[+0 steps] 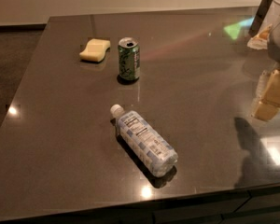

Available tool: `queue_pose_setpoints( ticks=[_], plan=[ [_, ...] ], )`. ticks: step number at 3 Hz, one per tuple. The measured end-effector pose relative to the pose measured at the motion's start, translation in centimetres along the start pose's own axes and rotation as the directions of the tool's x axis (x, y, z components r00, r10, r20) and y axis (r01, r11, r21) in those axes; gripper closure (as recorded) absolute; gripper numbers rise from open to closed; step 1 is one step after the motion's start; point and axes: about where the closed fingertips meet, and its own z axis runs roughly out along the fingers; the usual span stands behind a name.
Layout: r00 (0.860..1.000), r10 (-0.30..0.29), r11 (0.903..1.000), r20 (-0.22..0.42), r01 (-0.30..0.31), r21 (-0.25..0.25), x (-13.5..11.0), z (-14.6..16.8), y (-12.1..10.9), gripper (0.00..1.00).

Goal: Pick blue plastic bottle

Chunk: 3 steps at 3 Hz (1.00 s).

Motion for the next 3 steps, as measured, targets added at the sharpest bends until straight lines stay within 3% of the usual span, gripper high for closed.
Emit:
queue_pose_setpoints(
  ticks=[1,3],
  plan=[
    [1.0,0.0,1.0,0.0,0.0,0.0,0.0,0.0,0.0,0.0],
    [0.999,-0.054,0.9967,-0.002,0.054,-0.06,-6.7,0.4,3.3,0.0]
  ],
)
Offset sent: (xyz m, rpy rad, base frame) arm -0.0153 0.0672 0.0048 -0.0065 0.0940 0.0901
